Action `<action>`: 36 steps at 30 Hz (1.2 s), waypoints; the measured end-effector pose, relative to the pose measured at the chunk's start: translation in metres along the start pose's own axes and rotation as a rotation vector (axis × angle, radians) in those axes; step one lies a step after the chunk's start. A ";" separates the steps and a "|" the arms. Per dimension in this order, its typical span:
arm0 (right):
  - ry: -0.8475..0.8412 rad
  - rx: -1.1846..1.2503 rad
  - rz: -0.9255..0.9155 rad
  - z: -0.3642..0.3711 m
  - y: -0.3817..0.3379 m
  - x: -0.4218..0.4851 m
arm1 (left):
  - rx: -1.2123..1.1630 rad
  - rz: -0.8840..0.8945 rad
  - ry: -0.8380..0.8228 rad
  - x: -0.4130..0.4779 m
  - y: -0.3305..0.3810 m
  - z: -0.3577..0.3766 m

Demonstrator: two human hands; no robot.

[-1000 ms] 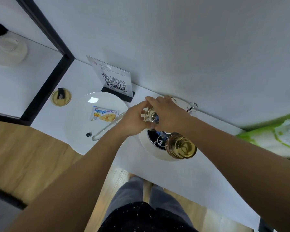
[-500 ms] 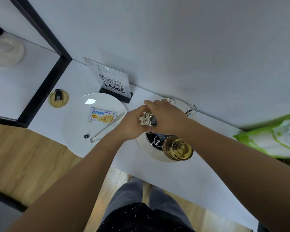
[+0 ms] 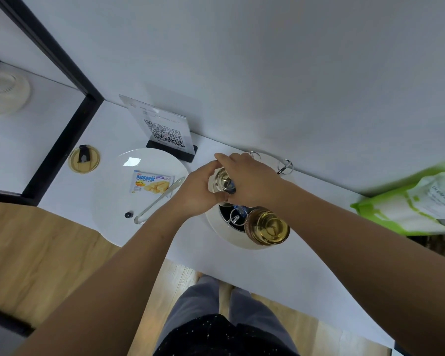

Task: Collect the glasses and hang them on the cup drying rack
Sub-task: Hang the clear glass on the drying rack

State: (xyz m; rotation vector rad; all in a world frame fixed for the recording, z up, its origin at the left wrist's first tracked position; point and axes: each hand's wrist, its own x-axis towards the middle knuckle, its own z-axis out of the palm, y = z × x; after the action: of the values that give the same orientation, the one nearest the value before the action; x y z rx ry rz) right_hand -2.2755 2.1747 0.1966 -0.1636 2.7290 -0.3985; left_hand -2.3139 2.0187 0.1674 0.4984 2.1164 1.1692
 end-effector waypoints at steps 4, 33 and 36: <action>-0.007 0.061 0.018 -0.005 0.000 -0.006 | 0.019 0.009 0.004 -0.002 -0.005 0.001; 0.068 0.173 0.213 -0.023 0.030 -0.046 | 0.082 -0.072 0.072 -0.006 0.004 0.006; 0.074 0.181 0.213 -0.025 0.028 -0.047 | 0.108 -0.081 0.079 -0.006 0.001 0.007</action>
State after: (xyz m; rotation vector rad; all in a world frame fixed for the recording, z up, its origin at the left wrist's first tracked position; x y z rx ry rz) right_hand -2.2431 2.2155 0.2267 0.1920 2.7272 -0.5965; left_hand -2.3051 2.0197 0.1679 0.4170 2.2551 1.0490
